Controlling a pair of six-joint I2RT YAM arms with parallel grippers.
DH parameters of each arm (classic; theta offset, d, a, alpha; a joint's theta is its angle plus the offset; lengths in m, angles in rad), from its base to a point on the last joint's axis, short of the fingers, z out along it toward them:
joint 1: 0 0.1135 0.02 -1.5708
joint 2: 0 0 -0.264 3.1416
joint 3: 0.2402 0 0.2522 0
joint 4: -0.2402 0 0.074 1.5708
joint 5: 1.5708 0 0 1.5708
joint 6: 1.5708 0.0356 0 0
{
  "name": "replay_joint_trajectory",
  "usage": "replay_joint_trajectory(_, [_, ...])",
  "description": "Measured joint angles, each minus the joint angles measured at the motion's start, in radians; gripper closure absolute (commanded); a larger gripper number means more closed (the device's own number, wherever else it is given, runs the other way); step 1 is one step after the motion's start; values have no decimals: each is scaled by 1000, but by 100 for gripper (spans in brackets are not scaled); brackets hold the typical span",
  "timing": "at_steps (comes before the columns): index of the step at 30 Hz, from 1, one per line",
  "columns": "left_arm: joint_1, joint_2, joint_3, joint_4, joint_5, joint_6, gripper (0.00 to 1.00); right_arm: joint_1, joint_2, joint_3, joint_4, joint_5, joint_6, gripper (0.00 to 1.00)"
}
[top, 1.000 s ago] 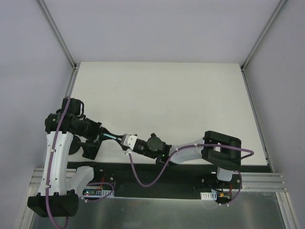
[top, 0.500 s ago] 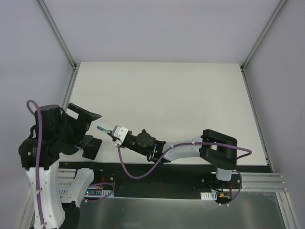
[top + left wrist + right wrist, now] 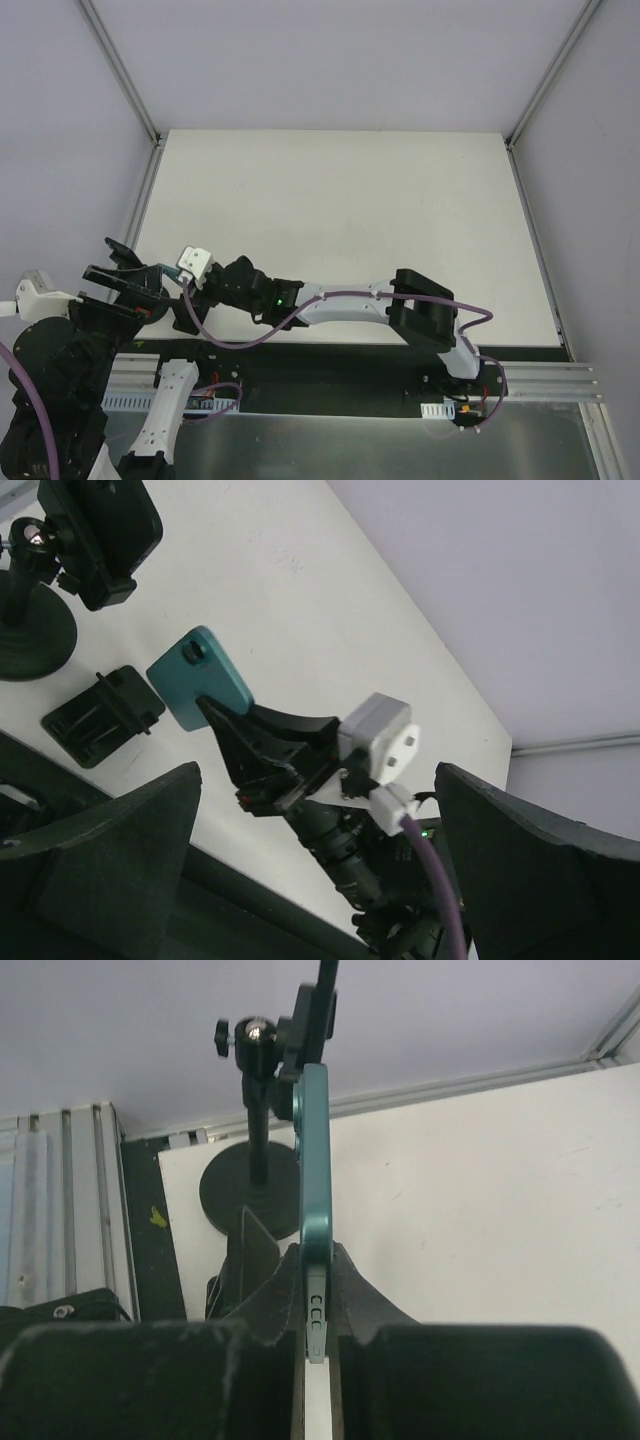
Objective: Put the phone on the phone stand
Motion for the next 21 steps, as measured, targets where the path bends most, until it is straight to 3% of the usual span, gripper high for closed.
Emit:
replay_joint_trajectory(11, [0,-3,-31,41,30,68,1,25,162,121,-101,-19,-25,100])
replay_joint_trajectory(21, [0,-3,-40,65,55,90,1,27,187,158,-111,-20,-47,100])
